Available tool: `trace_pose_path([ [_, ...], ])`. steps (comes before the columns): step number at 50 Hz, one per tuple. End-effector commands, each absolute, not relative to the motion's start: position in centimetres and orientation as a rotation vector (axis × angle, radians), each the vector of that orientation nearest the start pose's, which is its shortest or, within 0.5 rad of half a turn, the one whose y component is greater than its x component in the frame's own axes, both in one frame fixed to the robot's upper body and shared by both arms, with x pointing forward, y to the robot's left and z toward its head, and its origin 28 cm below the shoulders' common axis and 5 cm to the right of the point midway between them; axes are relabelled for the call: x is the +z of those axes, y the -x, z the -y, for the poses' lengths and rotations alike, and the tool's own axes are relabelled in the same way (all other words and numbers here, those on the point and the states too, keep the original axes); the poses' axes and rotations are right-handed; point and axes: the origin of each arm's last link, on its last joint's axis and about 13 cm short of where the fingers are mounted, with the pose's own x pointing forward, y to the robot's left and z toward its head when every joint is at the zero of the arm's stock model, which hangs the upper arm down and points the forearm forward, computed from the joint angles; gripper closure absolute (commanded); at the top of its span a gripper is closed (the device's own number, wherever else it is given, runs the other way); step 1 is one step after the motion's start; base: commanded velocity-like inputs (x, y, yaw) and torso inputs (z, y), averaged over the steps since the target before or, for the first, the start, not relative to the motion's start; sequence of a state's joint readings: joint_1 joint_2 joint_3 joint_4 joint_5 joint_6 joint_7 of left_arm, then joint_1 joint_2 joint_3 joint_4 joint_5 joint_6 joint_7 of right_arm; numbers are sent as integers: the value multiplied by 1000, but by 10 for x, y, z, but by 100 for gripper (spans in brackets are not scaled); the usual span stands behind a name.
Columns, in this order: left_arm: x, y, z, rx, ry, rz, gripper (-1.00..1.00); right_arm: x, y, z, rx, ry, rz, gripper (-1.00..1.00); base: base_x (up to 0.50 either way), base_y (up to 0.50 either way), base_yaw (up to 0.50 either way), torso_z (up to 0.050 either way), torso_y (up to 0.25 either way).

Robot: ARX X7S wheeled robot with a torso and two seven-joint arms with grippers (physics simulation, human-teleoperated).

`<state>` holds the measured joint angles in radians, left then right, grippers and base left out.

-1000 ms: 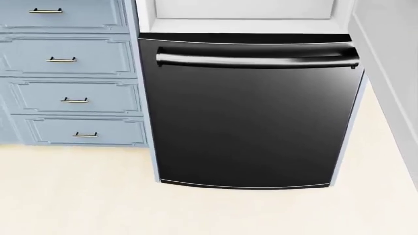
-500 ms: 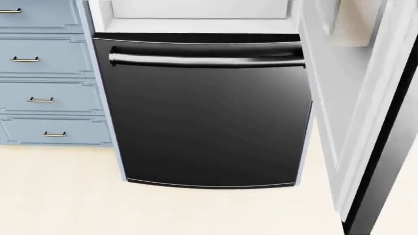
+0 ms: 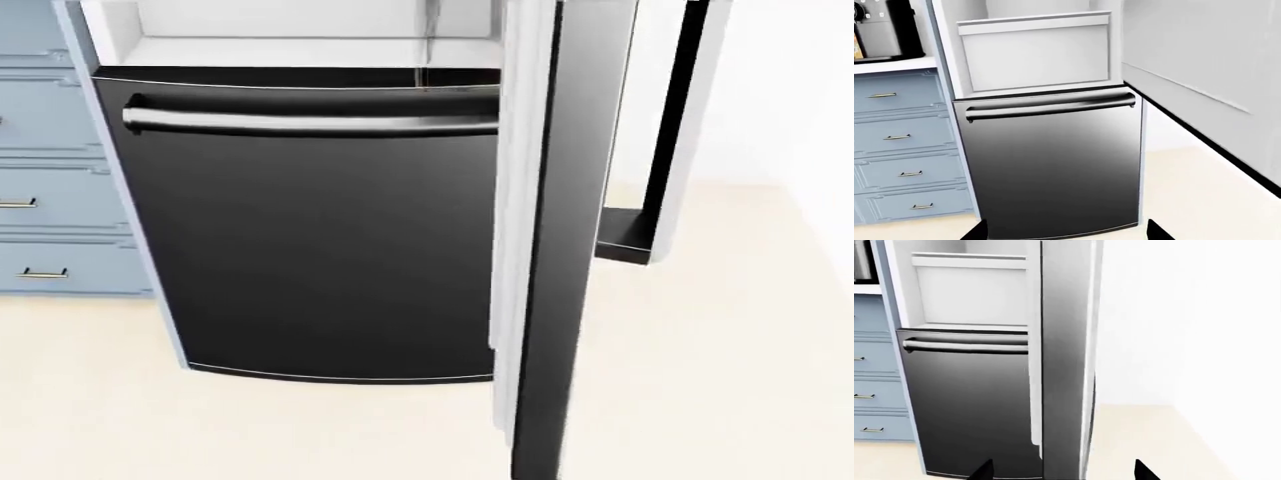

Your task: Close the fridge door

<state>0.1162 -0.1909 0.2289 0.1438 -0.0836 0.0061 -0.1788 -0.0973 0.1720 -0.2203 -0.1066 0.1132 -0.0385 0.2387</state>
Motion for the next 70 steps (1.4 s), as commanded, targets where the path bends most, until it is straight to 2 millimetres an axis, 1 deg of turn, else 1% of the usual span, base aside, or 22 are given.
trace_pose_path([
  [1, 15, -190, -203, -40, -64, 14, -100, 16, -193, 92, -7, 13, 21, -100, 0, -500, 0, 0, 0],
  [70, 17, -189, -203, -39, -63, 15, -100, 16, -192, 93, -7, 10, 21, -100, 0, -500, 0, 0, 0],
])
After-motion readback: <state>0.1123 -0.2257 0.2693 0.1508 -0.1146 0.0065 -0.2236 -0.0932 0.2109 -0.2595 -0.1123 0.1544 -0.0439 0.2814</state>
